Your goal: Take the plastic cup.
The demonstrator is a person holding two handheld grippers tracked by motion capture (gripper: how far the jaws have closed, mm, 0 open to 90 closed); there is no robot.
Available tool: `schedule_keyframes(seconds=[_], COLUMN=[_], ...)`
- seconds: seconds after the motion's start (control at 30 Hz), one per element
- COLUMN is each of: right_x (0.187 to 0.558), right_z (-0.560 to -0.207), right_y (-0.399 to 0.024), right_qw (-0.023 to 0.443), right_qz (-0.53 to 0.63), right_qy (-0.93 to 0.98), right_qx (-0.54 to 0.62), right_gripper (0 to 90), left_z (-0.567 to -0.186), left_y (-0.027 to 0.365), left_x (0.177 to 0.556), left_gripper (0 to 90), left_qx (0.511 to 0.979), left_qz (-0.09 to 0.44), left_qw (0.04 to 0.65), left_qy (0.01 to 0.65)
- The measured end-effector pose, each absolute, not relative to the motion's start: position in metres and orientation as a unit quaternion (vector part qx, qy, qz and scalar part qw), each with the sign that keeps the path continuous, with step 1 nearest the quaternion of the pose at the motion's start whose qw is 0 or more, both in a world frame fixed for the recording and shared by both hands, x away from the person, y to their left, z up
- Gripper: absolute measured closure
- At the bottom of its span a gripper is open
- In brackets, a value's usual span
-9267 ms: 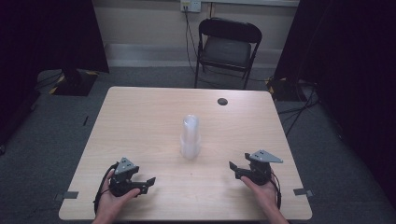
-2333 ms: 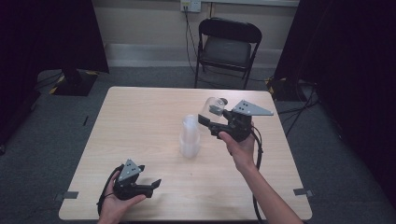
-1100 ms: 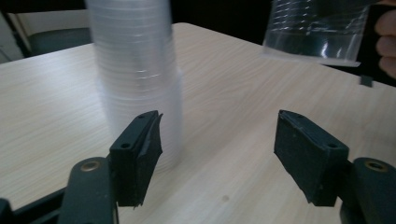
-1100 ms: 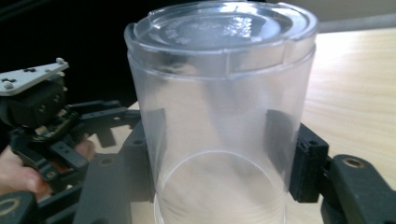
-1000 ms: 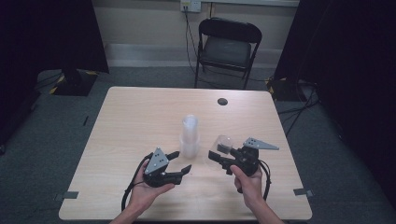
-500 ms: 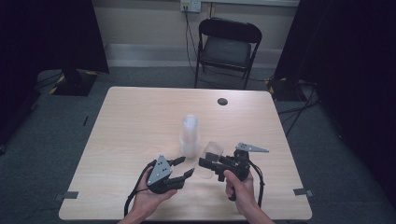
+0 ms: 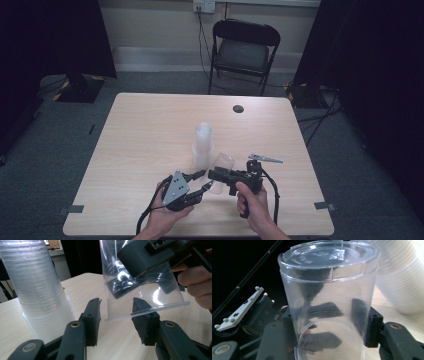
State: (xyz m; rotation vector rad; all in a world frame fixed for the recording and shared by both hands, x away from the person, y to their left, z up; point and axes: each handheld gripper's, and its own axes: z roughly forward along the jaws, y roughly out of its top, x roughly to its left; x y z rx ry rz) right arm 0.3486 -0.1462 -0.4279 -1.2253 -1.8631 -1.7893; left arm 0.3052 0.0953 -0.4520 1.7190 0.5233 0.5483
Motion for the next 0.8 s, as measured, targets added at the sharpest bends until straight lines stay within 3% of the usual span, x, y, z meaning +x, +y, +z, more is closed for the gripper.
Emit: schedule_keyframes(seconds=[0.37,0.67,0.8], right_x=[0.3493,0.3478,0.3477], right_z=[-0.4306,-0.4329,-0.4333], right_y=[-0.1444,-0.1387,-0.1373], right_qw=[0.205,0.212,0.21], right_qz=[-0.624,-0.62,-0.617], right_qy=[-0.608,-0.611,-0.615], right_qx=[-0.446,-0.445,-0.445], right_gripper=[44.4,44.3,43.5], left_z=[-0.4494,-0.4497,-0.4497], left_y=[0.0913,0.0901,0.09], left_x=[0.3042,0.3028,0.303], left_gripper=[60.2,59.7,68.8], left_qx=[0.715,0.712,0.717], left_qz=[0.264,0.274,0.27], left_qw=[0.604,0.605,0.606], left_qy=[0.234,0.227,0.216])
